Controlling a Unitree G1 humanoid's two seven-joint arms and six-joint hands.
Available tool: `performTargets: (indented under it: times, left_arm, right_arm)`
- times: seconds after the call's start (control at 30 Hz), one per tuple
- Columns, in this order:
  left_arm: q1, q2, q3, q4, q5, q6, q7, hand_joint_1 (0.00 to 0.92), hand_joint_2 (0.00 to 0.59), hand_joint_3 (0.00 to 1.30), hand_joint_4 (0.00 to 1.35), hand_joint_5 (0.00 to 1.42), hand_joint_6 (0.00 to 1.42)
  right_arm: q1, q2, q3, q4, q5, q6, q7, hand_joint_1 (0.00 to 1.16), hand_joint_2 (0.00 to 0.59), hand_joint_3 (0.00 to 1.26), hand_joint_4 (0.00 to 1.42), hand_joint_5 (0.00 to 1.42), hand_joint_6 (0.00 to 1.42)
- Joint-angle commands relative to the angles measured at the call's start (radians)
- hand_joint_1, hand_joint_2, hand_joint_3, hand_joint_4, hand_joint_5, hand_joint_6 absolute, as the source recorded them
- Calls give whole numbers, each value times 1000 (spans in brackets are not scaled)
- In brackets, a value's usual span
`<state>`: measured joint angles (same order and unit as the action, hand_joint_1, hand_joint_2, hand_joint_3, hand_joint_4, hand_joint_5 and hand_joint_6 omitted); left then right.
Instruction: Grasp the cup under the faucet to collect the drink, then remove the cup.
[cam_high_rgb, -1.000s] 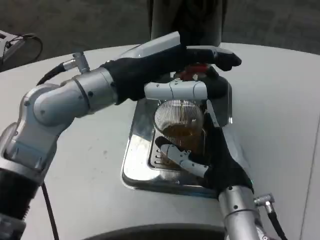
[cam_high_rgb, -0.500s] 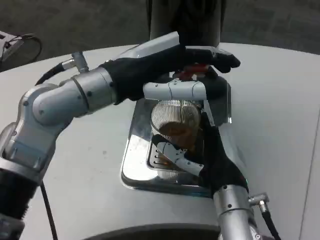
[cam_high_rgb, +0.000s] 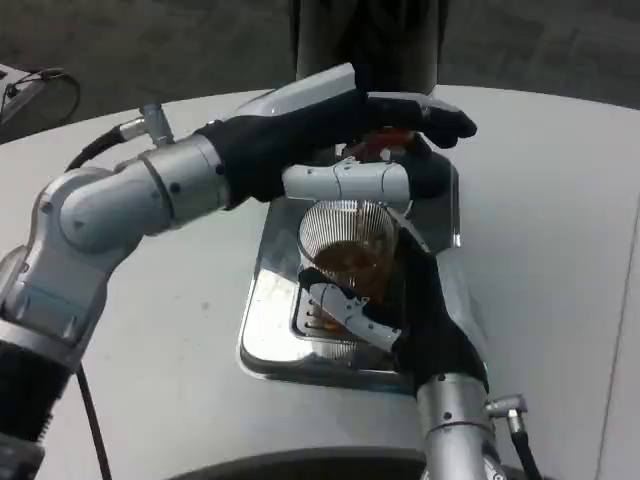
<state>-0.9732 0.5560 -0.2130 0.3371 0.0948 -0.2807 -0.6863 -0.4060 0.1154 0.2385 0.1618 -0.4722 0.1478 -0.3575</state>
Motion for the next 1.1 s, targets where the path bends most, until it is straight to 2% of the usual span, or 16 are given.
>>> performTargets:
  times: [0.03, 0.27, 0.53, 0.9, 1.1]
  left_arm:
    - [59, 26, -12, 6, 32, 31, -39, 0, 0, 253, 217, 261, 128]
    - [64, 22, 13, -8, 10, 38, -28, 0, 0, 259, 227, 273, 129]
    - [60, 0, 80, -32, -45, 51, 12, 0, 0, 280, 272, 338, 159]
    - [44, -47, 158, -53, -76, 37, 61, 0, 2, 310, 314, 394, 190]
    - [41, -51, 195, -59, -102, 29, 72, 0, 5, 317, 330, 421, 208]
  right_arm:
    - [20, 21, 5, 9, 11, -30, -27, 674, 257, 246, 240, 254, 94]
    - [32, 33, 1, 7, 32, -43, -50, 696, 251, 374, 403, 400, 125]
    - [51, 20, -5, -18, 31, -58, -89, 719, 251, 519, 580, 564, 230]
    - [54, 6, -24, -20, 28, -78, -107, 733, 256, 600, 658, 646, 273]
    - [75, -7, -32, -45, 27, -92, -108, 743, 240, 646, 712, 693, 314]
